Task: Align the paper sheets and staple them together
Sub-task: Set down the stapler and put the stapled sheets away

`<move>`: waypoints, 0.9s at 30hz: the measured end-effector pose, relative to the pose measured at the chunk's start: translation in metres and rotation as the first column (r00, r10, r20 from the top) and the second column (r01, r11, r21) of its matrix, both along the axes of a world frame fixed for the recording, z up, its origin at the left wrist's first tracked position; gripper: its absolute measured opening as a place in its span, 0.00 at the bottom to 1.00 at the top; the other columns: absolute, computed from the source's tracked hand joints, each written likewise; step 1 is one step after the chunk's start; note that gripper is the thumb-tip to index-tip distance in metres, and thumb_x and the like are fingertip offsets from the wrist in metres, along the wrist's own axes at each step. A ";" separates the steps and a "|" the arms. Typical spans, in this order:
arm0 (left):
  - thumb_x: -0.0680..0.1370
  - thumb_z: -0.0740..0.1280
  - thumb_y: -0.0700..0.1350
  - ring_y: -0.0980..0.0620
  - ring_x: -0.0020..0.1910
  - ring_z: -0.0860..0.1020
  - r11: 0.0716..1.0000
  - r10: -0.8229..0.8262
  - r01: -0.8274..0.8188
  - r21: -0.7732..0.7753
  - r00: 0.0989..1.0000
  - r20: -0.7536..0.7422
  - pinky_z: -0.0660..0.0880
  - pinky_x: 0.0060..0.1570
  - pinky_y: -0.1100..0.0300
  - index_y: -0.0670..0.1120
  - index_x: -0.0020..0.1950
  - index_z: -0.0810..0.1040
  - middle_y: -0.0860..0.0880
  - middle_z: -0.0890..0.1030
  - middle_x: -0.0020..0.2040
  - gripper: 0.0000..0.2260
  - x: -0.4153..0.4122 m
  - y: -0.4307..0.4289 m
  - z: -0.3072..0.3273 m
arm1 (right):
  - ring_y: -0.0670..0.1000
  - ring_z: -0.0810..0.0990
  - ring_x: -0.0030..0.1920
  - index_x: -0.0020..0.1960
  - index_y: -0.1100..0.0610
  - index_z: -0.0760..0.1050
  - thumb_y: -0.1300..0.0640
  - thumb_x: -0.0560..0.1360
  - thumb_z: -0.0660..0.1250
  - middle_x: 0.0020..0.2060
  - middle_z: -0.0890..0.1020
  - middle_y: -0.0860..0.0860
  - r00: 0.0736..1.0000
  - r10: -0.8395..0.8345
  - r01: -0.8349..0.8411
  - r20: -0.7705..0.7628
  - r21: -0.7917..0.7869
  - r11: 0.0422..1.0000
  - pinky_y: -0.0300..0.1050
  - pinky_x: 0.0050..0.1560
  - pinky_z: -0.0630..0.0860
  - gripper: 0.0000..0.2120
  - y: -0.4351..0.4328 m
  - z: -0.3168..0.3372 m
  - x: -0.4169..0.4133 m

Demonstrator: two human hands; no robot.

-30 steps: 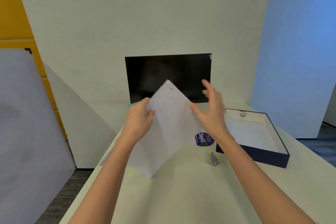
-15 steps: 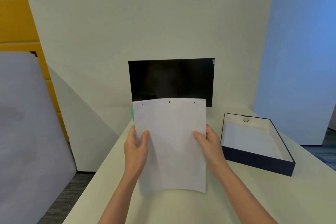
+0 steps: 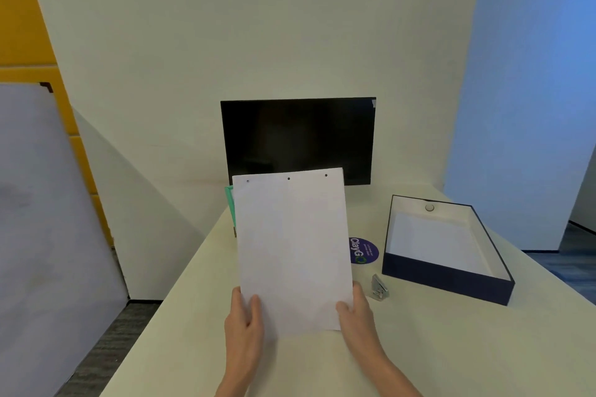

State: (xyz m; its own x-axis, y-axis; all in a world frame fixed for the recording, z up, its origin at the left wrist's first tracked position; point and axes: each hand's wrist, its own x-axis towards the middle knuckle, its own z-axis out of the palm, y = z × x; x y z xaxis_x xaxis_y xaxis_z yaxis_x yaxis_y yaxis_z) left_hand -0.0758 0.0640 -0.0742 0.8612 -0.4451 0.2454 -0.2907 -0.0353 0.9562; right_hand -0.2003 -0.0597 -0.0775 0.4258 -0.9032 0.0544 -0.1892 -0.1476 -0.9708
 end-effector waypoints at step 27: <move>0.77 0.61 0.36 0.48 0.60 0.74 0.697 -0.577 0.146 0.702 0.695 0.429 0.61 0.62 0.53 0.48 0.61 0.74 0.49 0.74 0.63 0.15 -0.087 -0.329 0.039 | 0.53 0.73 0.51 0.68 0.58 0.60 0.66 0.78 0.55 0.58 0.74 0.58 0.674 -0.397 0.246 -0.623 -0.317 0.916 0.49 0.55 0.74 0.20 -0.244 0.055 -0.137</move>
State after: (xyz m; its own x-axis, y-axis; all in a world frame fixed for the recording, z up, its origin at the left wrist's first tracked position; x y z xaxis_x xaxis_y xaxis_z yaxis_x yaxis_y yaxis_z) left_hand -0.1631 -0.2650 -0.0354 0.3604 -0.9119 0.1965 -0.8804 -0.2629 0.3946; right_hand -0.3369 -0.3038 -0.0225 0.1029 -0.9929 0.0602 -0.8399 -0.1191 -0.5296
